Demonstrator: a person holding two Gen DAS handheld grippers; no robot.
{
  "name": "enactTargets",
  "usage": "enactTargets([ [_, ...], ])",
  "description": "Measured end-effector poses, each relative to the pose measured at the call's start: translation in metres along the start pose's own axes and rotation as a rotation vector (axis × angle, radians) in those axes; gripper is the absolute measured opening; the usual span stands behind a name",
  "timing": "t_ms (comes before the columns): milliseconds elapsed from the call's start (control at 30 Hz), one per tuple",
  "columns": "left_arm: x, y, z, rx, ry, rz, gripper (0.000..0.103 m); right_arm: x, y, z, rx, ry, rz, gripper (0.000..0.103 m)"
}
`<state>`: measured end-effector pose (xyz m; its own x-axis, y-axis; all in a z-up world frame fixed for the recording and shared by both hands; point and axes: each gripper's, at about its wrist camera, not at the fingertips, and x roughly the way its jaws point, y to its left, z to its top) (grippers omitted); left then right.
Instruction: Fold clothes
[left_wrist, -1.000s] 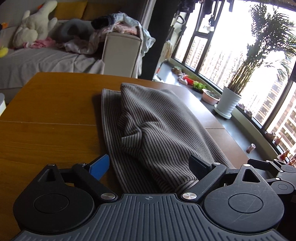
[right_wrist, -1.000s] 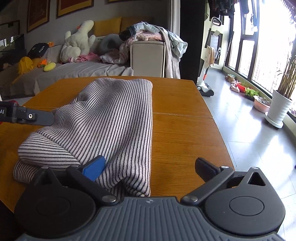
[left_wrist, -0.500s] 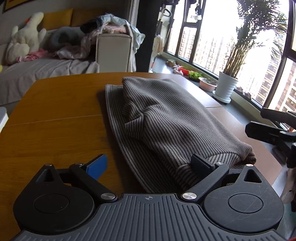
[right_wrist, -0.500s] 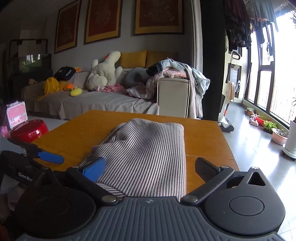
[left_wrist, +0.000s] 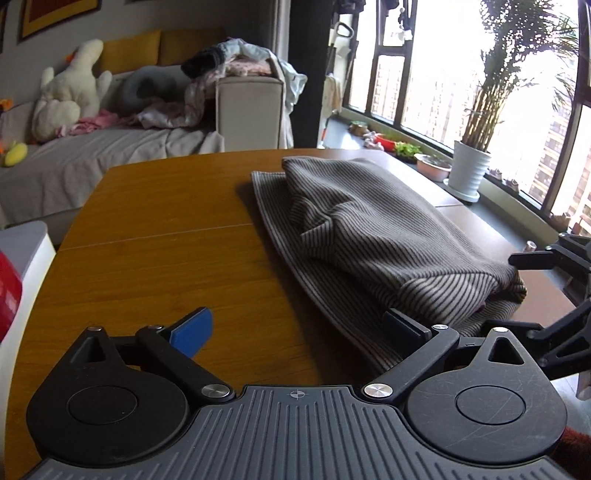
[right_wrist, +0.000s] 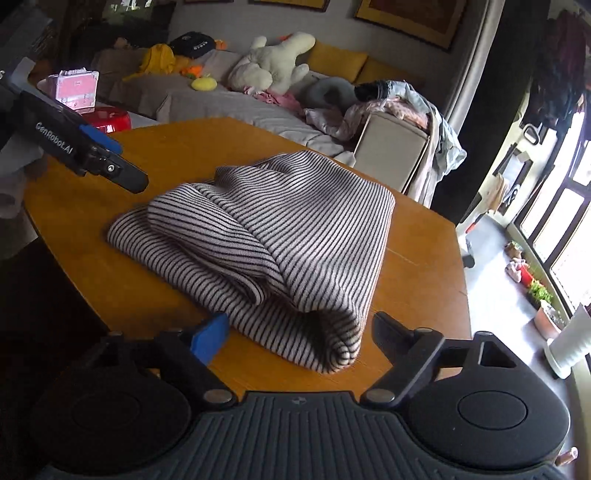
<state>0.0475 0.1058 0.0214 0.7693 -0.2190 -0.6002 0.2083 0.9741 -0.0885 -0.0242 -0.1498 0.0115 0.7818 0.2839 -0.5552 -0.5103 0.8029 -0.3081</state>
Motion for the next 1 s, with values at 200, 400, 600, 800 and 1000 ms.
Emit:
enactTargets([
  [200,-0.001,0.002,0.005,-0.026,-0.014,-0.021,0.101,-0.007,0.021,0.019,-0.088,-0.110,0.057,0.053],
  [400,-0.005,0.005,0.006,-0.015,-0.014,-0.001,0.102,0.013,0.065,0.020,-0.399,-0.092,0.118,0.079],
  [600,-0.011,0.014,0.005,0.013,0.001,0.034,0.103,0.034,0.048,0.040,-0.210,-0.005,0.165,0.060],
  [800,-0.012,0.008,0.005,0.038,-0.006,0.014,0.103,0.055,-0.018,0.049,0.300,0.059,0.345,0.060],
  [1000,-0.005,-0.004,-0.003,0.088,0.016,-0.001,0.103,0.054,-0.026,0.047,0.319,0.040,0.328,0.060],
])
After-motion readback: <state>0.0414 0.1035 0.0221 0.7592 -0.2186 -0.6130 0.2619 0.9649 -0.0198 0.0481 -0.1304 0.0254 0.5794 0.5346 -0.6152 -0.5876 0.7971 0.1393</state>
